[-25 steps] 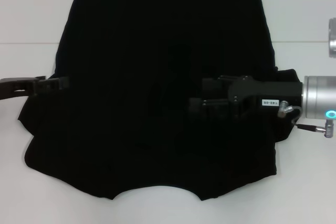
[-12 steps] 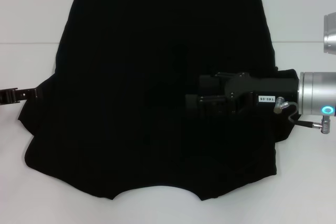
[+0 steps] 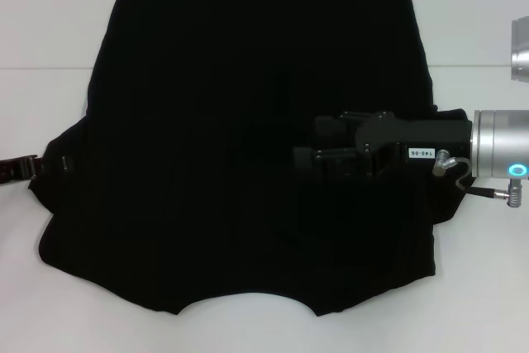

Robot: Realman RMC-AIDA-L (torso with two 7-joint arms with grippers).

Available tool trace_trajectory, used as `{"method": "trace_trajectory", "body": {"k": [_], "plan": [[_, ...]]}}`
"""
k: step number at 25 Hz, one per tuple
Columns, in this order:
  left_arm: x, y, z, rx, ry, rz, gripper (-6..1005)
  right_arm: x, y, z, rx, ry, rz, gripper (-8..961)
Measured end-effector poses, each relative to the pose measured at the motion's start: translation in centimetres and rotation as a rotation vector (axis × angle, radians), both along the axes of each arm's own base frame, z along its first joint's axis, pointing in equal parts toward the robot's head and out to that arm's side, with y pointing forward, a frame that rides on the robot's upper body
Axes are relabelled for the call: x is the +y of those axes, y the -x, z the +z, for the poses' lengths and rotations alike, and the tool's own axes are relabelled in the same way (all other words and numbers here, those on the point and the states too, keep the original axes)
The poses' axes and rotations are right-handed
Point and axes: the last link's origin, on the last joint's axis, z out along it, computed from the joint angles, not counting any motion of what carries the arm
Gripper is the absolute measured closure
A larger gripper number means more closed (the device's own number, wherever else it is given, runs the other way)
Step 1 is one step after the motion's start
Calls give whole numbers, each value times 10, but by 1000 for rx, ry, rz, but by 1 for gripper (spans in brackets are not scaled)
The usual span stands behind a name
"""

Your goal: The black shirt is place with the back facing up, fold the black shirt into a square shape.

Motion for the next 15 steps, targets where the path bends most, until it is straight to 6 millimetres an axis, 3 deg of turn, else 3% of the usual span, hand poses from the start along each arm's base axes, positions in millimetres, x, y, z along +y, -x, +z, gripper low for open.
{"method": "trace_trajectory", "body": {"k": [15], "plan": [[0, 12, -6, 33, -17, 43, 204, 1, -1, -1, -7, -4, -5, 53]]}}
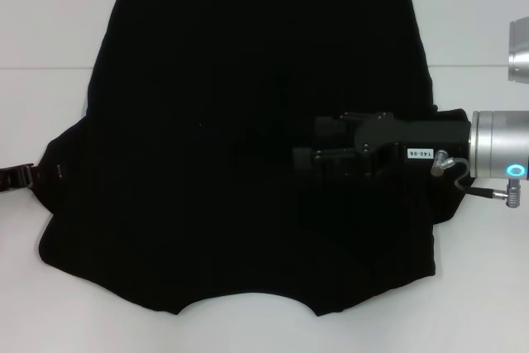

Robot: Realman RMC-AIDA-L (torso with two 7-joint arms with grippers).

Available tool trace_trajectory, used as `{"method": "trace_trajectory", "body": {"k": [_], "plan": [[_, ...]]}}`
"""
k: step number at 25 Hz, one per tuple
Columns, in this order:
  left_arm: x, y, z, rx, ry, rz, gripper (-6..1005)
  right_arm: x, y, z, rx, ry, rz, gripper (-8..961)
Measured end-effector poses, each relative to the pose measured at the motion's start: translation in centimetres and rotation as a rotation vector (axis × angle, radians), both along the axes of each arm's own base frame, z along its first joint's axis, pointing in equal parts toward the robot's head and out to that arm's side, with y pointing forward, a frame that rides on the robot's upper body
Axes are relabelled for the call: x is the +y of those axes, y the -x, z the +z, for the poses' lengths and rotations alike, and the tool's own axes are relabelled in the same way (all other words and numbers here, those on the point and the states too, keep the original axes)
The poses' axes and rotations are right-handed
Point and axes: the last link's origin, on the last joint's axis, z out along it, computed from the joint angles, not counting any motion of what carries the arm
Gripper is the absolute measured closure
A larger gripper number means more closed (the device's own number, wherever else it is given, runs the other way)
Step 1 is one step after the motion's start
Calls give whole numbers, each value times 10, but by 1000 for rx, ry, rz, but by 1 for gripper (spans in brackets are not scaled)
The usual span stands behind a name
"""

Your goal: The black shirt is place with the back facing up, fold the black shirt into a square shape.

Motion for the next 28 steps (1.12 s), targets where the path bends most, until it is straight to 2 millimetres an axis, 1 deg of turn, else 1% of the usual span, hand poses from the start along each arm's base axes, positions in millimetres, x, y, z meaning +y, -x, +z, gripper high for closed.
{"method": "trace_trajectory", "body": {"k": [9, 12, 16, 22, 28], "plan": [[1, -1, 0, 5, 3, -5, 202, 1, 1, 0, -2, -4, 1, 55], [1, 2, 2, 20, -1, 4, 317, 2, 1, 1, -2, -6, 0, 55], [2, 4, 2, 35, -2, 14, 413, 2, 1, 1, -1, -8, 0, 56], [3, 2, -3, 44, 20, 7, 557, 3, 2, 1, -1, -9, 1, 57], [5, 1, -3, 46, 22, 3, 766, 3, 2, 1, -1, -10, 1, 58]]}}
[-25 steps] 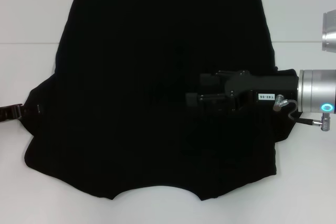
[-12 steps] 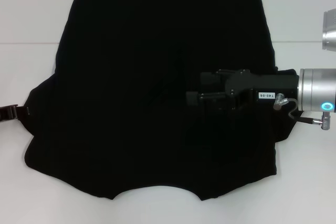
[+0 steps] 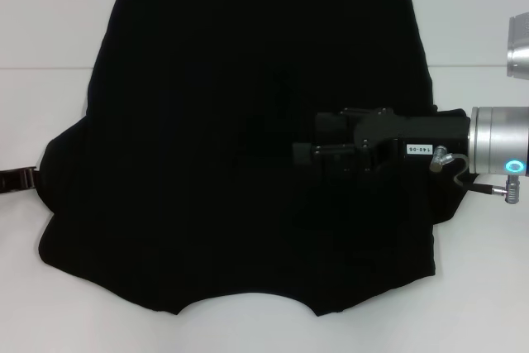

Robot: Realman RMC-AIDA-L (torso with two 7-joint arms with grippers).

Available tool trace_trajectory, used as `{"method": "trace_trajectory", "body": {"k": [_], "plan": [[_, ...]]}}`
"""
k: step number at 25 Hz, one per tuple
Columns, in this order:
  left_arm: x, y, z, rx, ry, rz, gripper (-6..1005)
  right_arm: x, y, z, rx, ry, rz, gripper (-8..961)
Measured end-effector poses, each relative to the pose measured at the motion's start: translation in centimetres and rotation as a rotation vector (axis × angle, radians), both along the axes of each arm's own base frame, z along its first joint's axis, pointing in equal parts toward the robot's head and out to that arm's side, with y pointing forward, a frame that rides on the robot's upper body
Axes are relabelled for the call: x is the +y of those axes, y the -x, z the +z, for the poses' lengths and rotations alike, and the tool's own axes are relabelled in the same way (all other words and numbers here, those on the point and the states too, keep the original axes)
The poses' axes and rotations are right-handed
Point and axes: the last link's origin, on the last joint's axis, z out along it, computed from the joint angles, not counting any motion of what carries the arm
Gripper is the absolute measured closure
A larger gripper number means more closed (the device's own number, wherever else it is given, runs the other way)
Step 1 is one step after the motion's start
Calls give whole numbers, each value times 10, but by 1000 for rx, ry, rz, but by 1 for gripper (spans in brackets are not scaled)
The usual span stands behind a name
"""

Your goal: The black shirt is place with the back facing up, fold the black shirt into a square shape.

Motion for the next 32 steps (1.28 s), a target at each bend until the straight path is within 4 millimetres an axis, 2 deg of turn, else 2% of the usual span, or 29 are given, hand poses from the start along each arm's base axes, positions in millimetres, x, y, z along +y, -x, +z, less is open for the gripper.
{"method": "trace_trajectory", "body": {"k": [5, 22, 32], "plan": [[1, 0, 1, 7, -3, -3, 967, 0, 0, 0, 0, 0, 0, 59], [-2, 15, 30, 57, -127, 44, 962, 1, 0, -1, 2, -10, -10, 63], [2, 5, 27, 34, -77, 13, 956, 1, 0, -3, 1, -12, -12, 65]]}}
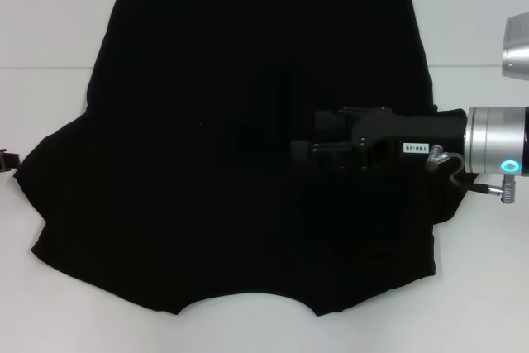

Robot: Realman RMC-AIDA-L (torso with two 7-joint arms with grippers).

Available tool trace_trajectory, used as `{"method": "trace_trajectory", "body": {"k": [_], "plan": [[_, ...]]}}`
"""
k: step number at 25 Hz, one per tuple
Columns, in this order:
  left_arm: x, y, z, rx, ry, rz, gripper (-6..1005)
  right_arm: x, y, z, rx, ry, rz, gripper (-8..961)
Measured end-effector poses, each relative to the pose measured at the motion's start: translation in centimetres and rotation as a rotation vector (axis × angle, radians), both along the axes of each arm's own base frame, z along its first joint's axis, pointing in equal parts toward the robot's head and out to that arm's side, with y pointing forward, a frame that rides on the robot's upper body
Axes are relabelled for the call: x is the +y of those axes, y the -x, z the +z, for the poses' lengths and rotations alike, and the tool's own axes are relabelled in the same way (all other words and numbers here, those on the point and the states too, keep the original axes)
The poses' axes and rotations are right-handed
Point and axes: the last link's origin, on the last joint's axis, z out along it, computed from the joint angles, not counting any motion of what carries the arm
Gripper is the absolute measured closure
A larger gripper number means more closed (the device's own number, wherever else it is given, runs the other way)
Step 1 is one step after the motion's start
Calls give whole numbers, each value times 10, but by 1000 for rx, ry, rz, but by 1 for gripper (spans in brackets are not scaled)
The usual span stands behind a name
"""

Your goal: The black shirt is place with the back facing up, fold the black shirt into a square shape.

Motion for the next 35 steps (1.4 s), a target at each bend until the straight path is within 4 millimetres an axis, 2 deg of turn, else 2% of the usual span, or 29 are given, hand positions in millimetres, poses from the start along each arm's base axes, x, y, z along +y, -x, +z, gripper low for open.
{"method": "trace_trajectory", "body": {"k": [3, 9, 14, 18, 28, 35], "plan": [[2, -5, -3, -4, 27, -8, 948, 1, 1, -1, -2, 0, 3, 65], [9, -12, -7, 57, 102, 19, 753, 1, 4, -1, 0, 4, 14, 66], [13, -17, -4, 73, 117, 13, 562, 1, 5, 0, 0, 4, 15, 67], [13, -17, -2, 79, 119, 11, 347, 1, 4, 0, 1, 3, 14, 68], [10, -15, -6, 97, 146, 20, 124, 1, 4, 0, 4, 5, 13, 70], [10, -15, -11, 92, 159, 17, 108, 1, 5, 0, 4, 9, 8, 71]]}}
